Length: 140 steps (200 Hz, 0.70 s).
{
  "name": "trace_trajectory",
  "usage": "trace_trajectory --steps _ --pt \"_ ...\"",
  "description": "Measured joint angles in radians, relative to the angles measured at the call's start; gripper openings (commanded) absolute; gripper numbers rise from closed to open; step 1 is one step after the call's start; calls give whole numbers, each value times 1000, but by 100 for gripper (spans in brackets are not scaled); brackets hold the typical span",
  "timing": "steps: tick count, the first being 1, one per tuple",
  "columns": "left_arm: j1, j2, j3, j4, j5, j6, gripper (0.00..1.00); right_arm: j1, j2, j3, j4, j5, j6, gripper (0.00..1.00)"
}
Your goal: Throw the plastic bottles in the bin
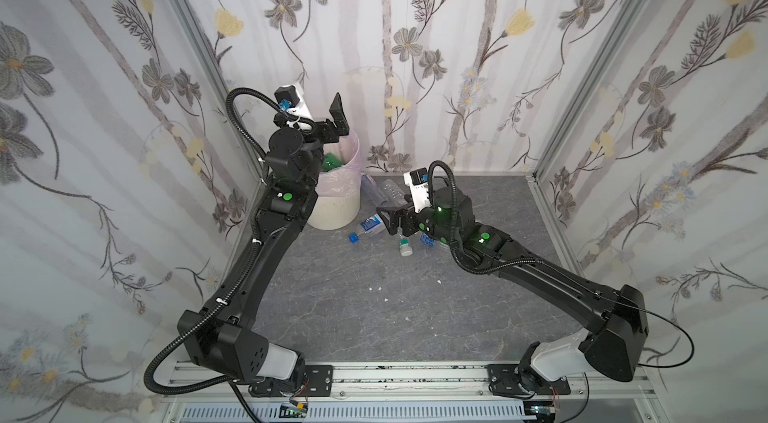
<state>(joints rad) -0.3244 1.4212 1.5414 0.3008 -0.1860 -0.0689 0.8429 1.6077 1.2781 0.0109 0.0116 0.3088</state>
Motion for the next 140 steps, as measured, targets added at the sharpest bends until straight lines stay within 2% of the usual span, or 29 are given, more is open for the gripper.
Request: trace_trajectory --steps 71,140 --pt "-93 -91 -140 -70 85 -155 100 -43 -87 -106 0 42 45 100" --pt "-122 -225 -392 -102 137 -340 100 -83 -94 -232 -7 74 108 100"
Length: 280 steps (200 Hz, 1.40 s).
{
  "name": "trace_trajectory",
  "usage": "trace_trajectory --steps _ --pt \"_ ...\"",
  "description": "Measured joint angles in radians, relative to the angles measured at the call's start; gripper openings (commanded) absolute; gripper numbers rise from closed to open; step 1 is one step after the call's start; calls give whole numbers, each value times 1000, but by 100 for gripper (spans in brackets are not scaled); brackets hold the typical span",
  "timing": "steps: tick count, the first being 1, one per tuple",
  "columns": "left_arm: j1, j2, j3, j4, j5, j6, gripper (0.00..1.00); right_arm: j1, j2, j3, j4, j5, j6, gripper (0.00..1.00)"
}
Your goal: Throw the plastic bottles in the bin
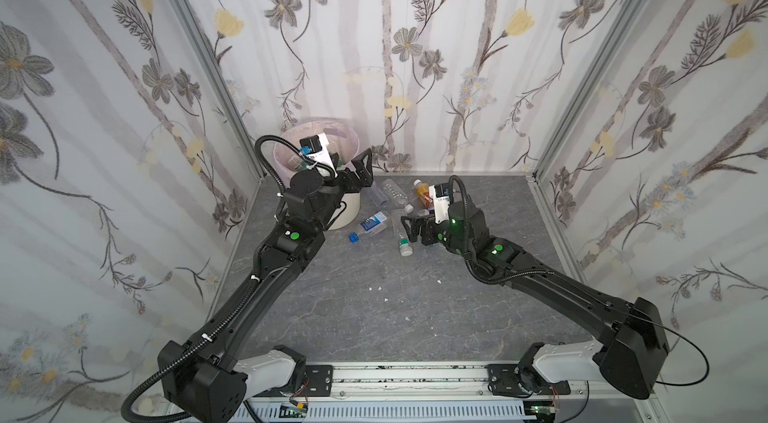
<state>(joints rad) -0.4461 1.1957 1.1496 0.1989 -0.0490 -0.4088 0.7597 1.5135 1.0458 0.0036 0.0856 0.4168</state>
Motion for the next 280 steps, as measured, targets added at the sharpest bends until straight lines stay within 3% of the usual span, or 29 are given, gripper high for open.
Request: trace_trajectory --steps 72,145,185,280 --pt "-20 -70 -246 -15 87 -229 100 1 188 -92 25 -11 100 88" --pt "-31 -123 -456 -16 138 -366 100 -8 444 48 17 -31 145 80" --pt "-32 -122 -499 -17 160 -406 100 -14 560 124 -31 -17 171 74" --pt "-32 -83 -515 -15 181 -420 100 -19 624 149 -53 -2 193 57"
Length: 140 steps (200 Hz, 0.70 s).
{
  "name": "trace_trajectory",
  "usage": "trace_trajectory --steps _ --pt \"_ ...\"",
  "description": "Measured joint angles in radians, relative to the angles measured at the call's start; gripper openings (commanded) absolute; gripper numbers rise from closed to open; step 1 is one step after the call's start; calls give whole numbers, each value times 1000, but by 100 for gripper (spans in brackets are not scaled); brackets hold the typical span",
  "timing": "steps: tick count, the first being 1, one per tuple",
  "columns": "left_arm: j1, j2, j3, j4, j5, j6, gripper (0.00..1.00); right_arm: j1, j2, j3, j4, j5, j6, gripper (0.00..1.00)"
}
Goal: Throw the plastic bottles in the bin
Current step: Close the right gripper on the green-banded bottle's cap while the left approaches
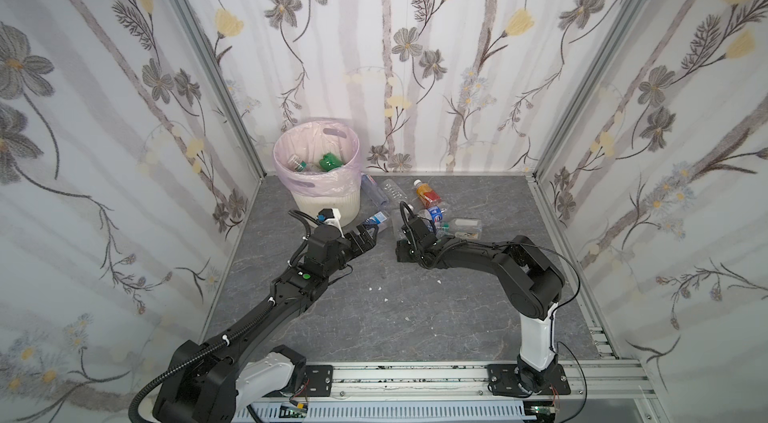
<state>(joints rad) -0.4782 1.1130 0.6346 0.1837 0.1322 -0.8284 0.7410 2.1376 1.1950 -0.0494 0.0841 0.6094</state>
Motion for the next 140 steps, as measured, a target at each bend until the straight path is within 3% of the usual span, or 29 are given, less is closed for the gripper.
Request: trace_trajectory --steps 140 --pt "0 5 -20 0 11 -39 100 2 -41 -85 62 -1 -12 40"
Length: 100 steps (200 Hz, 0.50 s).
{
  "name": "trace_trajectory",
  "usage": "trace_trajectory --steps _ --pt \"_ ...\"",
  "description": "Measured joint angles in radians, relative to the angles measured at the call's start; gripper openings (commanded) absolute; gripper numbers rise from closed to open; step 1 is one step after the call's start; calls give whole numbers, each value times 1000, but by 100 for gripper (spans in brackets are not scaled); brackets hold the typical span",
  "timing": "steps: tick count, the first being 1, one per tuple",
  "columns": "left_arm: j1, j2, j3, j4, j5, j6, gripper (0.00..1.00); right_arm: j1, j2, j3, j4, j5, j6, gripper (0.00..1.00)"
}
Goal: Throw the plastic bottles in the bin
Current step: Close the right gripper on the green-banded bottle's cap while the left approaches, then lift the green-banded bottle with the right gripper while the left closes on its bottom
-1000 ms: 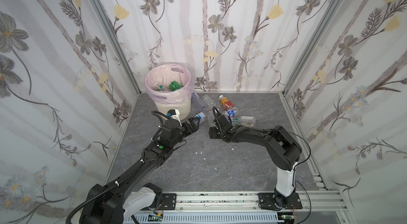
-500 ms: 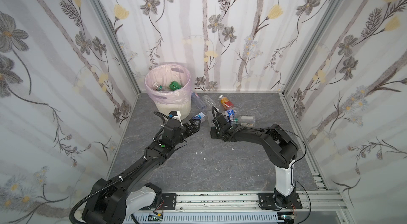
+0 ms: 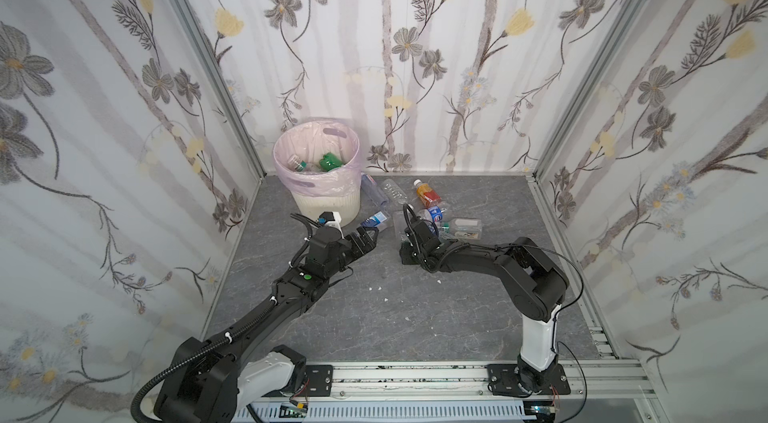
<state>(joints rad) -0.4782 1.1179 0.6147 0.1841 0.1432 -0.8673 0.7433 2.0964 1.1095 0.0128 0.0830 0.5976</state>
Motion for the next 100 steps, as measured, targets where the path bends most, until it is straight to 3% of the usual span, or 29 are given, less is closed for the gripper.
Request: trace_trajectory --steps 100 --pt "0 0 -4 0 12 -24 100 23 -144 -132 -6 -31 -16 36"
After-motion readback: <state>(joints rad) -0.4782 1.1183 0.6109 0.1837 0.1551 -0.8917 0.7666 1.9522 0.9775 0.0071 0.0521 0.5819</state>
